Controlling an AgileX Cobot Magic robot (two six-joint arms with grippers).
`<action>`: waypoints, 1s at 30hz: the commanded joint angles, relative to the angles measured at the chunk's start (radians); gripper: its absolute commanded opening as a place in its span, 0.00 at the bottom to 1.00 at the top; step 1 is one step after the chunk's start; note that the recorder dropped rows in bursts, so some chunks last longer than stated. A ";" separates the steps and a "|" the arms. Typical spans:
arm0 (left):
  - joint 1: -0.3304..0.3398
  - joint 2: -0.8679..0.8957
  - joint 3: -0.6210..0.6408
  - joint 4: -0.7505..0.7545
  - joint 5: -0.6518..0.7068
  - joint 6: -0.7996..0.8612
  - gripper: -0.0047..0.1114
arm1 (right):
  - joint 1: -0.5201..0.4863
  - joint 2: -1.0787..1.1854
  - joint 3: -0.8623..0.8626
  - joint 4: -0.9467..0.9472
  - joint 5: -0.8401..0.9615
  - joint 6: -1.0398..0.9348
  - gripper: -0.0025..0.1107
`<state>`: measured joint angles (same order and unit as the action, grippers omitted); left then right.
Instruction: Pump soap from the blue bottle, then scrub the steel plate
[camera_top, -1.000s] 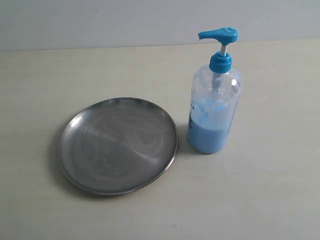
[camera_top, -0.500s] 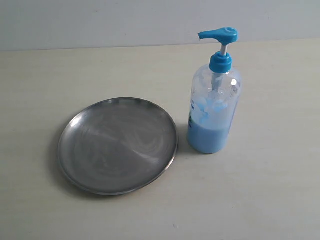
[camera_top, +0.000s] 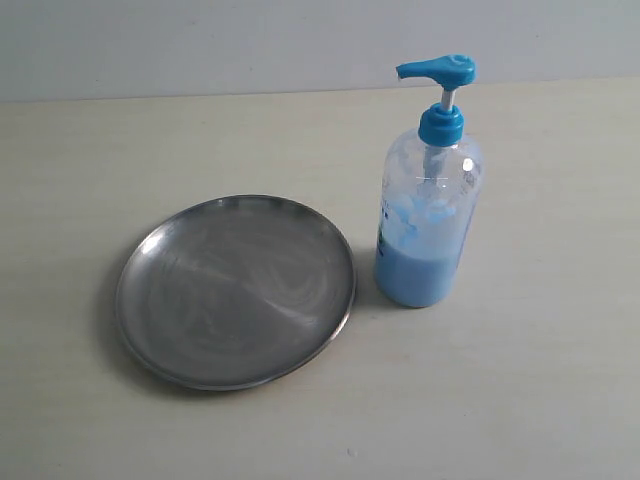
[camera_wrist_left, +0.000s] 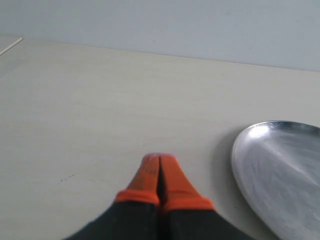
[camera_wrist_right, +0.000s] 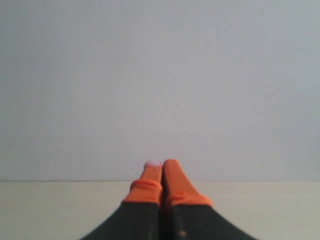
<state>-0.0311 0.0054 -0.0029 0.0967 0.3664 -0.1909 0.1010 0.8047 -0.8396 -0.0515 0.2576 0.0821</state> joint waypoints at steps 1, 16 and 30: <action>0.002 -0.005 0.003 -0.003 -0.010 0.001 0.04 | -0.007 0.067 -0.042 -0.001 -0.022 0.001 0.02; 0.002 -0.005 0.003 -0.003 -0.010 0.001 0.04 | -0.007 0.090 -0.044 -0.001 -0.019 0.001 0.02; 0.002 -0.005 0.003 -0.003 -0.010 0.001 0.04 | -0.007 0.090 -0.044 0.057 -0.012 0.030 0.02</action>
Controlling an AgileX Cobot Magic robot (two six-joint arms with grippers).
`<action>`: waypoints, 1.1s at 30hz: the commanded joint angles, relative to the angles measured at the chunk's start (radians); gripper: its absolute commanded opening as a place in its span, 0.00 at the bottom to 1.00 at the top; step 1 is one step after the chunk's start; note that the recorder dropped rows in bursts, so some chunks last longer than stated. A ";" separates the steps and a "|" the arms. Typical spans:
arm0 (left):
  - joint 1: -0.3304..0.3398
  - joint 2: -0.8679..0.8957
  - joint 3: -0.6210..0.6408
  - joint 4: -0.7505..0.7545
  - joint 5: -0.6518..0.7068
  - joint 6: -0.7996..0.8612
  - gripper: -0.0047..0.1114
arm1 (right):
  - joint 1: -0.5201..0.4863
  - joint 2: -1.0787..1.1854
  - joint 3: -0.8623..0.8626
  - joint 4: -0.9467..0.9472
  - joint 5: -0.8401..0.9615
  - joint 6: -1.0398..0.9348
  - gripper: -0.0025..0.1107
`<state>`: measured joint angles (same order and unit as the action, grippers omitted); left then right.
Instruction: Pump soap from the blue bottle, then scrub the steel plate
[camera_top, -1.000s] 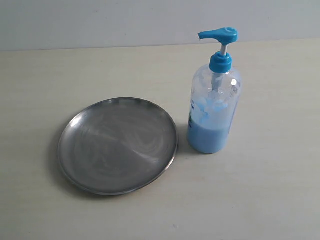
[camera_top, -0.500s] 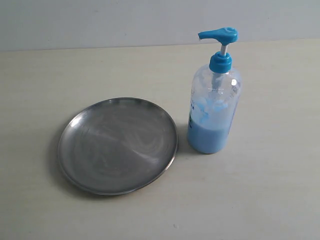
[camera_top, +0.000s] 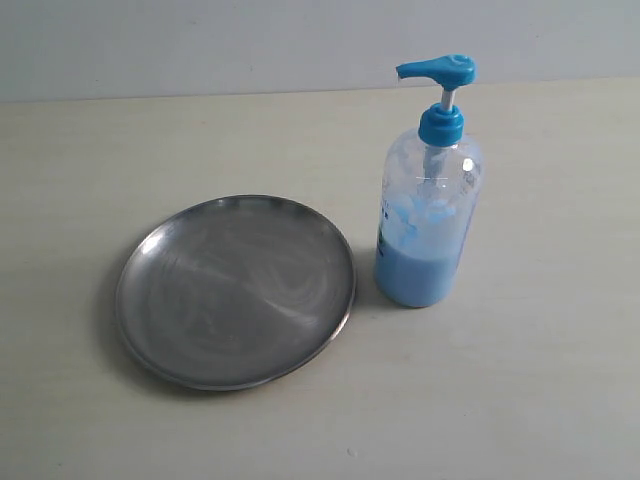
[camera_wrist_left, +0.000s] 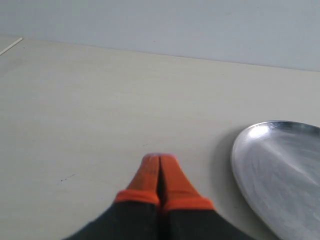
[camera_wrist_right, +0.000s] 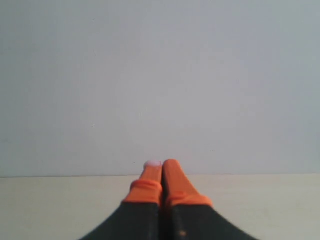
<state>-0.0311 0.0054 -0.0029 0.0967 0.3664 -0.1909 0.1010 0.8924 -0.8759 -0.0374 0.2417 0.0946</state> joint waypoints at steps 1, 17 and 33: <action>0.002 -0.005 0.003 -0.003 -0.010 0.001 0.04 | -0.007 0.004 -0.008 0.037 0.018 0.018 0.02; 0.002 -0.005 0.003 -0.003 -0.010 0.001 0.04 | -0.007 0.169 -0.008 0.072 0.307 -0.127 0.02; 0.002 -0.005 0.003 -0.003 -0.010 0.001 0.04 | -0.007 0.125 0.097 0.093 0.299 -0.175 0.02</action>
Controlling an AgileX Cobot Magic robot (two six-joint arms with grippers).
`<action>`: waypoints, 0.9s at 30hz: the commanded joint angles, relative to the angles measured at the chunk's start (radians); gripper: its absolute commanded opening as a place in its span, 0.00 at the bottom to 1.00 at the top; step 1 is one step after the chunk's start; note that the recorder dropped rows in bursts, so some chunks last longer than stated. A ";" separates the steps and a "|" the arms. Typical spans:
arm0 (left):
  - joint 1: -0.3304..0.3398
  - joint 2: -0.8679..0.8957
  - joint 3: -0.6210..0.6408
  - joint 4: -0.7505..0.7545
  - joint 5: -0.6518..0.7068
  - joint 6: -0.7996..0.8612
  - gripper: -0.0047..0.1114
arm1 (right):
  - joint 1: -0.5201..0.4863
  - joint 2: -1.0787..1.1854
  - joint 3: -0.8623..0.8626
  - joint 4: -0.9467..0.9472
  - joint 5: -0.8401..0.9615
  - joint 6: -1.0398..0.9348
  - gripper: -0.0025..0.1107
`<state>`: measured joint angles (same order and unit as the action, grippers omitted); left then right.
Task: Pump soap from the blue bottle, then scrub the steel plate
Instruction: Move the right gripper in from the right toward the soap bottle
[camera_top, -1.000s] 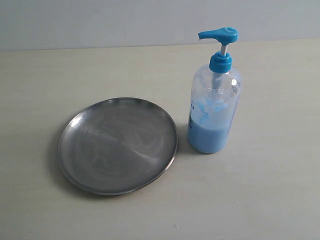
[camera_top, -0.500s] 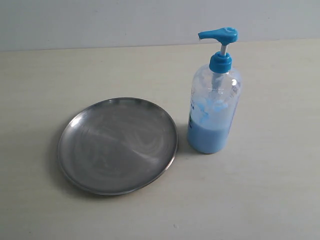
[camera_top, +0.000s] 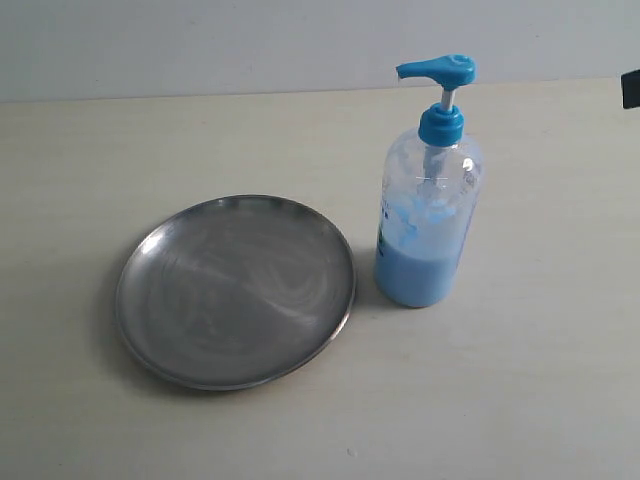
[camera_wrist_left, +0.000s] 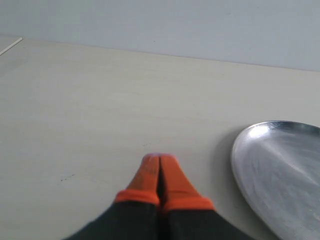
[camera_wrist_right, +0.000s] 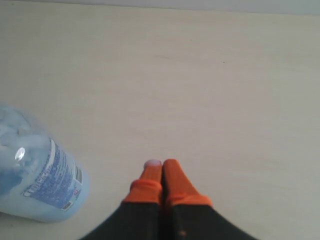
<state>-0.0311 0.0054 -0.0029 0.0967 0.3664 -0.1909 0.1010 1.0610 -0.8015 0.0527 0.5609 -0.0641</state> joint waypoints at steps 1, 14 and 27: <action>0.002 -0.005 0.003 -0.003 -0.010 0.001 0.04 | -0.007 -0.056 0.029 0.013 -0.016 -0.024 0.02; 0.002 -0.005 0.003 -0.003 -0.010 0.001 0.04 | -0.007 -0.128 0.029 0.183 0.196 -0.206 0.02; 0.002 -0.005 0.003 -0.003 -0.010 0.001 0.04 | -0.007 -0.130 0.029 0.291 0.283 -0.304 0.02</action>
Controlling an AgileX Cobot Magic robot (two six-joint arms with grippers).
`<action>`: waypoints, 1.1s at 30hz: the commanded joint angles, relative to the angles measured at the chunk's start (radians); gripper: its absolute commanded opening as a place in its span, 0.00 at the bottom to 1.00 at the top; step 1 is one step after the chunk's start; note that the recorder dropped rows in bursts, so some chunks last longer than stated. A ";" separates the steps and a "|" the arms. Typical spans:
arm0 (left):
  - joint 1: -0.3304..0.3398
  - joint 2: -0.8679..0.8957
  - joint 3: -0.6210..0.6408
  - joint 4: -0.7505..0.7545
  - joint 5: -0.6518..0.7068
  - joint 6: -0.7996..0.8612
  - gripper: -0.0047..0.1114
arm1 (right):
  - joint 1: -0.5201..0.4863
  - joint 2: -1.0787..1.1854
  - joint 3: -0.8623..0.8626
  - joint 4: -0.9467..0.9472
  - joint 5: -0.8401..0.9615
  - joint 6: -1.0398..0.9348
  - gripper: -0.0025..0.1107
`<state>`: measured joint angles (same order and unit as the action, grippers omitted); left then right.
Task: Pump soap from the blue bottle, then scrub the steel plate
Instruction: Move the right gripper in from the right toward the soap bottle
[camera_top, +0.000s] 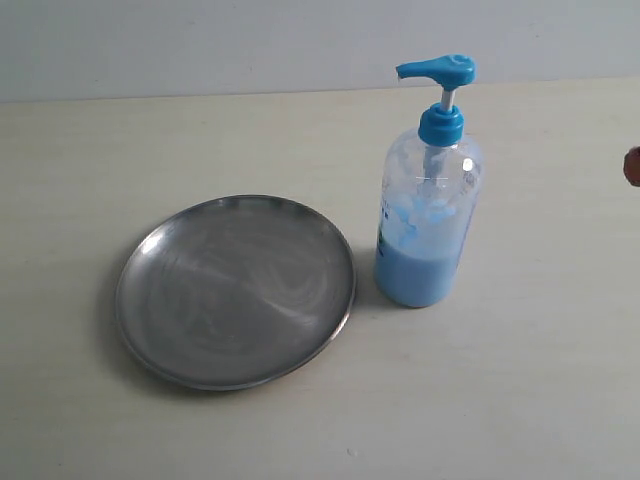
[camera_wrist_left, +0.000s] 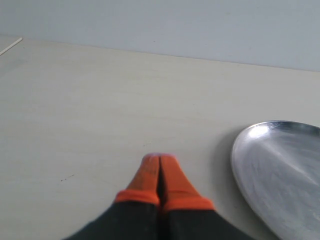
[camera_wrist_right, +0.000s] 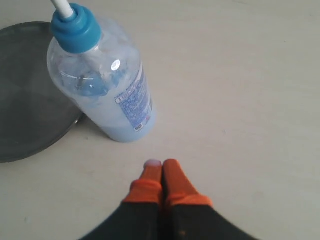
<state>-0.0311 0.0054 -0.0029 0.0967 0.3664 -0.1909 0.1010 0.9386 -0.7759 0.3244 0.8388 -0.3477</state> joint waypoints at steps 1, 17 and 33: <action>0.002 -0.005 0.003 -0.003 -0.010 0.001 0.04 | -0.007 -0.008 0.003 0.021 0.005 -0.024 0.02; 0.002 -0.005 0.003 -0.003 -0.010 0.001 0.04 | 0.264 -0.008 0.204 -0.252 -0.172 0.195 0.02; 0.002 -0.005 0.003 -0.003 -0.010 0.001 0.04 | 0.604 0.006 0.353 -0.912 -0.427 1.045 0.02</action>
<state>-0.0311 0.0054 -0.0029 0.0967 0.3664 -0.1909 0.6819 0.9338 -0.4425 -0.4856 0.4811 0.5490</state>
